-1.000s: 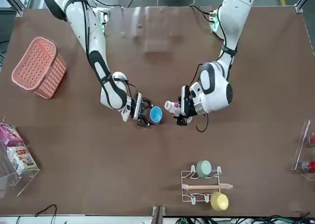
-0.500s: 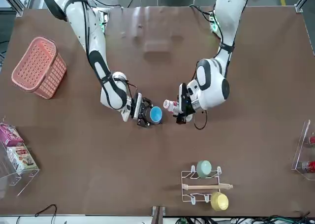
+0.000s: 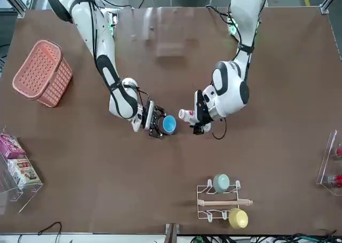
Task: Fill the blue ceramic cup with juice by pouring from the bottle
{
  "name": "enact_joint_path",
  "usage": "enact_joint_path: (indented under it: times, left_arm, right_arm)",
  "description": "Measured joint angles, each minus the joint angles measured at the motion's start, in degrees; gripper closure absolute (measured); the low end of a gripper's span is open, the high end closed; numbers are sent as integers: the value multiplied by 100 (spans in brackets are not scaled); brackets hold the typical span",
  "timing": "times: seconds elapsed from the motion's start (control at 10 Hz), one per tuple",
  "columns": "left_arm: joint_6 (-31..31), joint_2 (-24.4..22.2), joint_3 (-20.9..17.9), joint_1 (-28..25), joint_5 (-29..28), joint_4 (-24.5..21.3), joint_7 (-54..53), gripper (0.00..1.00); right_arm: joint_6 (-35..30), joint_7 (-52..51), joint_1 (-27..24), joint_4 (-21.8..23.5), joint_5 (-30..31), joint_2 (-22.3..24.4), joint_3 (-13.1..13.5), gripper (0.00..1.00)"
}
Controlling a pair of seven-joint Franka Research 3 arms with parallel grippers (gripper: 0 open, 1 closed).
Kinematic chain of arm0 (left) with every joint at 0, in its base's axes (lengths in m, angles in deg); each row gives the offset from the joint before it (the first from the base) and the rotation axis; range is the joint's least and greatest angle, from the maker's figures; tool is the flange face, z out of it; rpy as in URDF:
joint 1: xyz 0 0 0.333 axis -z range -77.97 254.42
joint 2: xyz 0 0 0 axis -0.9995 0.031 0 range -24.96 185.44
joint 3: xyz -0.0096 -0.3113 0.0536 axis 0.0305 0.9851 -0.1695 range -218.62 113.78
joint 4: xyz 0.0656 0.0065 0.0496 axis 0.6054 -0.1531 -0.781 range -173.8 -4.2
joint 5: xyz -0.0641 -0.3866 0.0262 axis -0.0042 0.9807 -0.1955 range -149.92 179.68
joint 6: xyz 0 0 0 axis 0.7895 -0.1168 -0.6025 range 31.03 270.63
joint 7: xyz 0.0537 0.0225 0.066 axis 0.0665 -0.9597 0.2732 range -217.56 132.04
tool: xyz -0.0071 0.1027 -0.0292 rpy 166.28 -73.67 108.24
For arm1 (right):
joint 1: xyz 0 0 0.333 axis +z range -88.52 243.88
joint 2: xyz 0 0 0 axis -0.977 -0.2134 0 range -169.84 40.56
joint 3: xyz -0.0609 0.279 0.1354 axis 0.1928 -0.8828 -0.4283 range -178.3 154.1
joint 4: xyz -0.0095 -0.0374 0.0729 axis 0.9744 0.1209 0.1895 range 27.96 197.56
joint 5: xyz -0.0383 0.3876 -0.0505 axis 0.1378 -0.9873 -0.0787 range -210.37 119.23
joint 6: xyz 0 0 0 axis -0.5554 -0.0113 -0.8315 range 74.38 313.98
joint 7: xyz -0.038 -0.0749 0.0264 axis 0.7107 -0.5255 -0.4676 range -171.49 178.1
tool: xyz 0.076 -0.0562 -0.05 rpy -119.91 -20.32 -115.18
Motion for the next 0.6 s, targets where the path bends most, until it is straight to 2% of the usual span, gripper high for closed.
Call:
enact_joint_path:
  times: [0.1,0.4,0.6]
  left_arm:
    - [2,12,-148,156,0,-27,99,58]
    - [4,191,-913,942,-2,-39,266,58]
    - [25,272,-1004,1101,-2,-35,453,58]
  right_arm:
    - [0,0,0,0,0,0,0,18]
    - [0,0,0,0,-1,0,-2,18]
    - [0,0,0,0,-1,0,-3,18]
